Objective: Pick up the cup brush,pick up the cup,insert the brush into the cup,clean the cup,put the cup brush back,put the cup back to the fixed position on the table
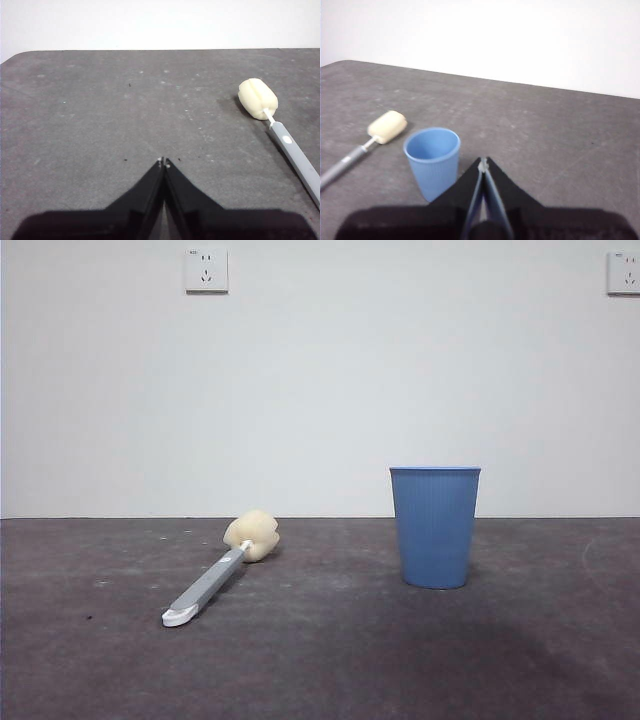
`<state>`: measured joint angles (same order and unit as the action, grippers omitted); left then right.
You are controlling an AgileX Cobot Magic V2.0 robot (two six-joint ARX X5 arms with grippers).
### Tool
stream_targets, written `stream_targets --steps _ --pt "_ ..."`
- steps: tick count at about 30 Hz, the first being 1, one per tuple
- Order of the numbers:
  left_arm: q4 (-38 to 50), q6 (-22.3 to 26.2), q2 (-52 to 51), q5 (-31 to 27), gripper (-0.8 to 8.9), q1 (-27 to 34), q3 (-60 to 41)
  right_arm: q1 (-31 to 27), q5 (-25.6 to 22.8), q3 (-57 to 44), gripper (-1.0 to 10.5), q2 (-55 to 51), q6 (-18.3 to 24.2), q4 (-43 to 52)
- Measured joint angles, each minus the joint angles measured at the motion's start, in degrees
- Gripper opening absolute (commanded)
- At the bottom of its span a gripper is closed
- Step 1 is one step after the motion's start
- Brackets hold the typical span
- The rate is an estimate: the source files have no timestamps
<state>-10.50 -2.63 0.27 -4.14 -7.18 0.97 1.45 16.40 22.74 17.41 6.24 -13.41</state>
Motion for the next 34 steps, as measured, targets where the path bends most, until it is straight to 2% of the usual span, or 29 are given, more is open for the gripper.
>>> stream_targets --steps 6,12,18,34 --pt "0.0 0.0 0.0 0.0 -0.03 0.0 0.0 -0.63 -0.09 -12.83 0.0 -8.76 -2.78 2.69" --pt "0.0 0.0 0.0 0.0 -0.03 0.0 0.0 -0.68 -0.09 -19.71 0.0 -14.25 -7.21 2.45" --pt "0.0 0.0 0.0 0.0 -0.03 0.0 0.0 -0.68 -0.15 -21.16 0.0 -16.98 -9.49 3.02" --pt "0.0 0.0 0.0 0.0 -0.03 0.0 0.0 -0.68 -0.31 -21.16 0.0 -17.18 -9.92 3.06"
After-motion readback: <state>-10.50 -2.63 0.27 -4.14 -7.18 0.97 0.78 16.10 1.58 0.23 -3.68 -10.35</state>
